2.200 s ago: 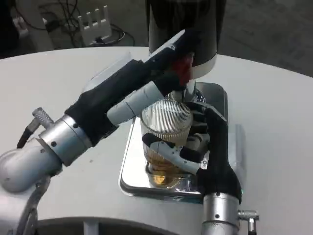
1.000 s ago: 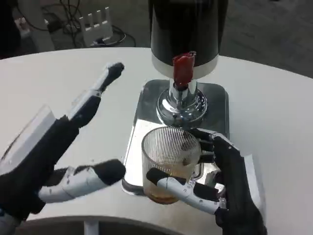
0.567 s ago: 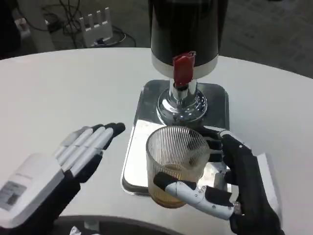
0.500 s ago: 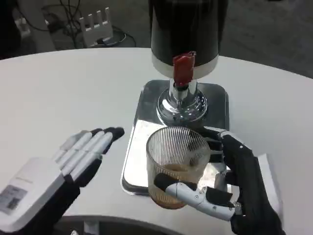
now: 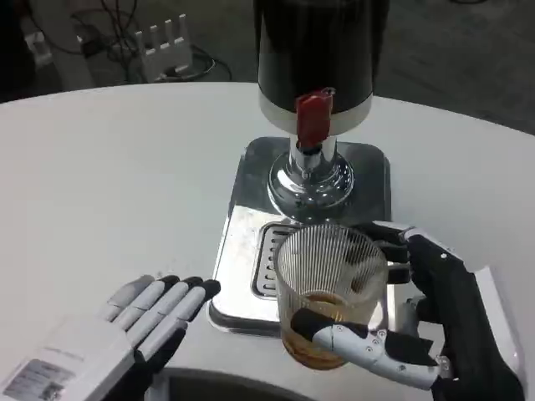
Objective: Grasp the cup under the faucet to collect the drink, then remove the cup.
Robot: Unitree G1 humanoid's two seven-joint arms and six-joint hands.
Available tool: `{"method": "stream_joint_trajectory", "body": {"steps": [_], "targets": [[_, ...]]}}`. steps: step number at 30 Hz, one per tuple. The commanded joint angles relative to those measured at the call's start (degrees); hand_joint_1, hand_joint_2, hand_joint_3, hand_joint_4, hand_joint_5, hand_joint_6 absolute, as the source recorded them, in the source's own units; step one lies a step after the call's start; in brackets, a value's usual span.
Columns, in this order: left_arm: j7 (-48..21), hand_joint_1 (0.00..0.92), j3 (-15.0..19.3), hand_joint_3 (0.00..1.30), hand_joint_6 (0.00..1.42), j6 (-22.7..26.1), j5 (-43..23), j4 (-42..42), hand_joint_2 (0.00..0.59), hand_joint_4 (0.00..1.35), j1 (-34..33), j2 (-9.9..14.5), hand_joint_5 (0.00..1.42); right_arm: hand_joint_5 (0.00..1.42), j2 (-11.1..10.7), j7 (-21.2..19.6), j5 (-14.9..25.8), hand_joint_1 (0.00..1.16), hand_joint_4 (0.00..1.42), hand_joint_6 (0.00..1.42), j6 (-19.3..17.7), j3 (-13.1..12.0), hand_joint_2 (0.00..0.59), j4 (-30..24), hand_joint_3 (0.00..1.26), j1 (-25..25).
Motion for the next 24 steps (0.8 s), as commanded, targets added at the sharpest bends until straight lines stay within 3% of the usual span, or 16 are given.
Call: {"method": "stream_joint_trajectory", "body": {"steps": [1,11,24], "targets": [[-0.4,0.000,-1.2,0.00,0.00,2.5,3.1,-3.0,0.045,0.00,1.6,0.7,0.00,1.23,-0.4,1.2,-0.3,0.89,1.05,1.40,-3.2,-0.4,0.080,-3.1,0.95,1.0],[-1.0,0.000,-2.9,0.00,0.00,6.5,3.1,-6.4,0.043,0.00,1.1,1.4,0.00,1.23,-1.1,2.8,1.6,0.89,1.05,1.38,-5.3,-3.3,0.084,-4.0,0.94,4.0],[-1.0,0.000,-5.2,0.00,0.00,9.2,4.7,-9.9,0.050,0.00,1.3,0.8,0.00,1.23,-0.7,3.8,1.0,0.88,1.05,1.38,-6.2,-3.0,0.084,-4.2,0.94,4.5]]}}
